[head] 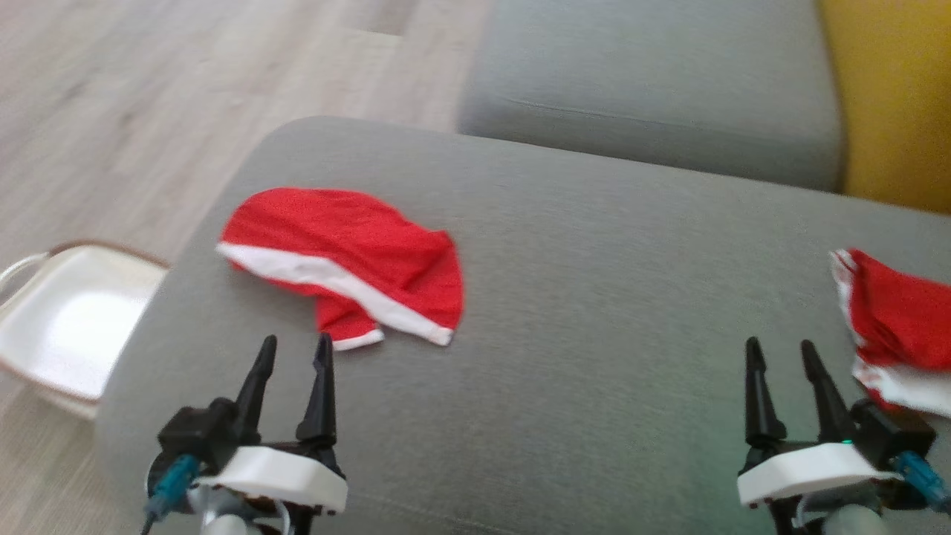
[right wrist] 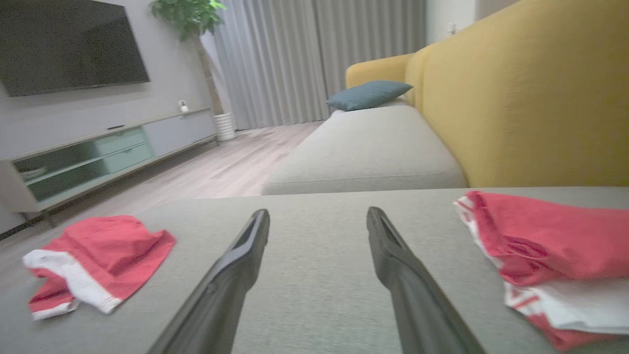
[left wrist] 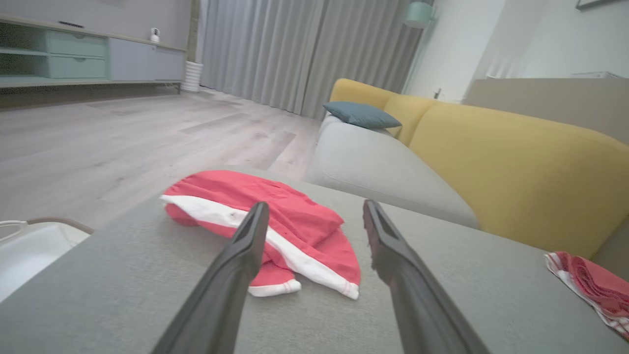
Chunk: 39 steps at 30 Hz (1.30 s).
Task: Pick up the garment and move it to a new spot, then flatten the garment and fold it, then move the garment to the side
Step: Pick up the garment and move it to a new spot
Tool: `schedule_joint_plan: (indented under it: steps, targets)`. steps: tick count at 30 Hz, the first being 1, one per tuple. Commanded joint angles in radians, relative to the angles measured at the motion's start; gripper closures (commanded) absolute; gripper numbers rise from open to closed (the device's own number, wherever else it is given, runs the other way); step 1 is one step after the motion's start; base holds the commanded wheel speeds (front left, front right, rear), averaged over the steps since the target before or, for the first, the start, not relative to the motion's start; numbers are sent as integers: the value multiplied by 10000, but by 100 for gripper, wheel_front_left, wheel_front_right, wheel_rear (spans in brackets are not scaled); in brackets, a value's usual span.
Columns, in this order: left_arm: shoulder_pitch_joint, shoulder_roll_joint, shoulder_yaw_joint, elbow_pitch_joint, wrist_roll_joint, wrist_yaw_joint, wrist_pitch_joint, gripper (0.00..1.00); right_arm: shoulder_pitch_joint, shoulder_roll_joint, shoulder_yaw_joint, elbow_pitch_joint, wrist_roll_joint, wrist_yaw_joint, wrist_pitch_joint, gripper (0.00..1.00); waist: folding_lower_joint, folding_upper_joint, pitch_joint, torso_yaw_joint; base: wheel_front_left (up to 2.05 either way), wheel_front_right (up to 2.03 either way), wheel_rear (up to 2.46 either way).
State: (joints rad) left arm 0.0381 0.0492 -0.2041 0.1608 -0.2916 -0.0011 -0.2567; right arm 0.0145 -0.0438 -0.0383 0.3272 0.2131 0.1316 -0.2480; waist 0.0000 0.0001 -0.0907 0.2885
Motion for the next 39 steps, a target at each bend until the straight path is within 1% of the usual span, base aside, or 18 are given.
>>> schedule_joint_plan:
  steps: [1, 5, 9, 13, 18, 22, 25, 27, 32, 35, 39]
  targets:
    - [-308, 10, 456, -344, 83, -37, -51, 0, -238, -64, 361, -247, 107, -9, -133, 0, 0, -1, -153, 759, 0, 0, 0]
    - [-250, 10, 695, -373, 199, -136, -51, 0, -274, -64, 656, -197, 360, -9, -135, 0, 0, -1, -199, 1442, 0, 0, 0]
    - [-200, 10, 1006, -579, 245, -125, -51, 0, -500, -64, 1120, -155, 453, -9, -136, 0, 0, -1, 18, 1695, 0, 0, 0]
    - [-175, 10, 1163, -757, 236, -109, -51, 0, -704, -64, 1374, -59, 498, -9, -136, 0, 0, -1, 189, 1853, 0, 0, 0]
    - [-156, 10, 1208, -851, 230, -91, -51, 0, -814, -64, 1435, 22, 495, -9, -136, 0, 0, -1, 282, 1932, 0, 0, 0]
    - [-179, 10, 1200, -850, 243, -86, -51, 0, -841, -64, 1370, 34, 475, -9, -137, 0, 0, -1, 353, 1981, 0, 0, 0]
    - [-348, 10, 1181, -614, 394, -205, -51, 0, -790, -64, 1092, -17, 399, -9, -137, 0, 0, -1, 465, 2011, 0, 0, 0]
    - [-637, 31, 1192, -363, 524, -359, -51, 0, -786, -64, 821, -138, 238, -9, -137, 0, 0, -1, 693, 2018, 0, 0, 0]
    - [-1957, 283, 1340, 201, 704, -602, -51, 0, -1230, -64, 153, -995, -559, -9, 275, 0, 0, -1, 1977, 1550, 0, 0, 0]
    - [-3118, 642, 1255, 841, 811, -772, 137, 0, -1565, -64, -273, -1776, -988, -9, 687, 0, 0, -1, 2750, 1281, 0, 0, 0]
    - [-4817, 1221, 861, 1771, 996, -1043, 841, 0, -1944, -64, -666, -2871, -1428, -9, 1231, 0, 0, -1, 3669, 918, 0, 0, 0]
